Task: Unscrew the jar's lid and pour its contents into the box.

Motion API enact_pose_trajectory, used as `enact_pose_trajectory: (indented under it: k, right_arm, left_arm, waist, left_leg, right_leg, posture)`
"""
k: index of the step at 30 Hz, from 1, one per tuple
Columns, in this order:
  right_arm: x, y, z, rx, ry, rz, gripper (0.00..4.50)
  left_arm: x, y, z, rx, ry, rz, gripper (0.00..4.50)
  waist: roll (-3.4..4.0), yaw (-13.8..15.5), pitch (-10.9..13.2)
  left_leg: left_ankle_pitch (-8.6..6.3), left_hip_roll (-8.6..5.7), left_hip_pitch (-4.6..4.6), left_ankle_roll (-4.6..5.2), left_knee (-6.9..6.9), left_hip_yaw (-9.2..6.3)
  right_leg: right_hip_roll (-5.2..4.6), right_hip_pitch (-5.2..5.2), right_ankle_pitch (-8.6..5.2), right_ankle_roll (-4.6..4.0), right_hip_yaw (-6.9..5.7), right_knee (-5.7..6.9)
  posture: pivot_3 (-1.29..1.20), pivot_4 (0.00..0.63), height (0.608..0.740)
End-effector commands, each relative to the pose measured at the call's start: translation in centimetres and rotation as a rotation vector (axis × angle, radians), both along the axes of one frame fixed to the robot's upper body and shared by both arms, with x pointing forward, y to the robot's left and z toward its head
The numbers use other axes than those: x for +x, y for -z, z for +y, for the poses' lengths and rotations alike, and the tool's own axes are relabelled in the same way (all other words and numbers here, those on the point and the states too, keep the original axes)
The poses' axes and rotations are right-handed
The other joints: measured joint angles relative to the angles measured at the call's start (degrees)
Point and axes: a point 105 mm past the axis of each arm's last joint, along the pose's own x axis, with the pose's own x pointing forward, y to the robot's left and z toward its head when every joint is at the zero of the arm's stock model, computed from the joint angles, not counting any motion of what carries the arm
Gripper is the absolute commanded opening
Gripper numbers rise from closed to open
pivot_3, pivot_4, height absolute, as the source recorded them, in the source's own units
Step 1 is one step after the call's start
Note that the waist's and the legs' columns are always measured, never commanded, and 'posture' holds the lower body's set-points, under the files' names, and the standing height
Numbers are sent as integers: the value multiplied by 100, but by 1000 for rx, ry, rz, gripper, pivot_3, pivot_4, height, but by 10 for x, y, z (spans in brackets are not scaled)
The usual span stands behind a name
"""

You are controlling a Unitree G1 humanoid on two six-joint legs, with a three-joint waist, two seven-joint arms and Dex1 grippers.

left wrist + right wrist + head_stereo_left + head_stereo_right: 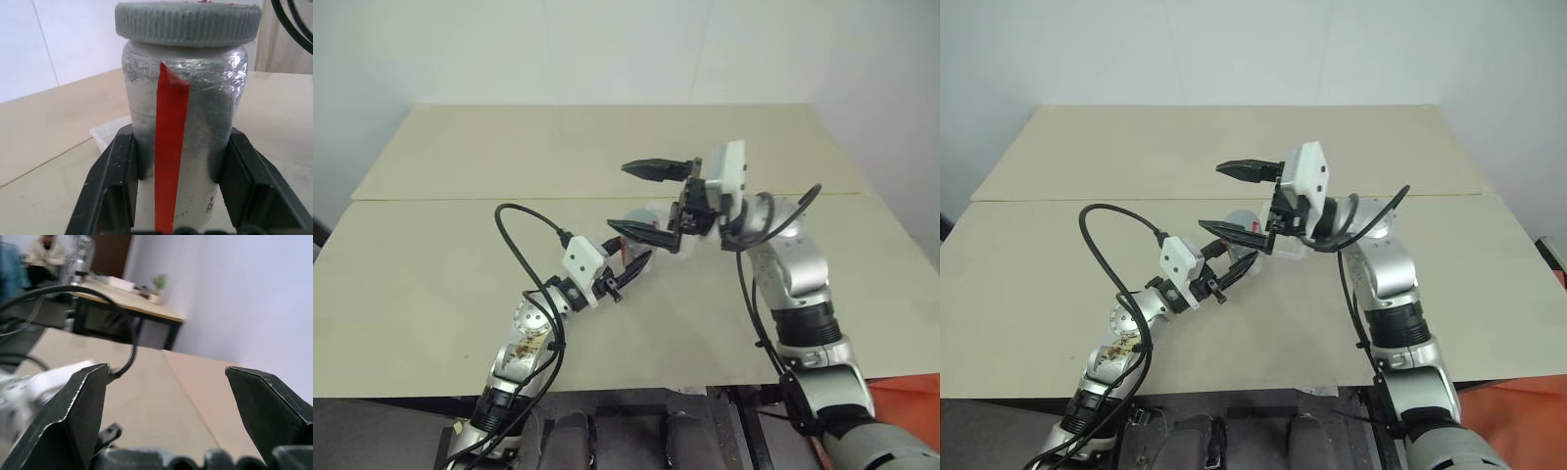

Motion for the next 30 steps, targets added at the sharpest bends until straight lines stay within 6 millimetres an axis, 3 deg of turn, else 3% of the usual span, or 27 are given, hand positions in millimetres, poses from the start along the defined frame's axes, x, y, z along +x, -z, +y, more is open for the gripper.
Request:
enact_pose_trajectory:
  k: [1, 12, 21, 30]
  right_arm:
    - [-1, -5, -3, 16, 95, -46, 4438]
    - [-8, 14, 4, 15, 148, 36, 4438]
    - [5, 19, -6, 23, 248, 70, 4438]
    - [0, 23, -16, 30, 284, 76, 4438]
  left_arm:
    - [-2, -12, -3, -14, 16, -51, 1921]
    - [-2, -10, -4, -13, 21, -47, 1921]
    - [-2, -10, -3, -15, 25, -45, 1921]
    - [-1, -10, -3, -29, 27, -37, 1921]
  waist:
    - [0, 32, 0]
    - [0, -3, 0]
    - [0, -3, 0]
    - [0, -2, 0]
  left_leg:
    - [0, -1, 0, 0, 1, 0]
    - [0, 2, 0, 1, 1, -1]
    - [0, 2, 0, 1, 1, -1]
    - [0, 1, 0, 1, 1, -1]
  right_leg:
    - [-1, 1, 0, 0, -1, -1]
    - [7, 2, 0, 0, -1, -3]
    - [8, 2, 0, 0, -1, -4]
    - [8, 3, 0, 1, -1, -4]
  posture:
    - [0, 150, 740]
    - [0, 150, 740]
    - [0, 150, 740]
    - [0, 150, 740]
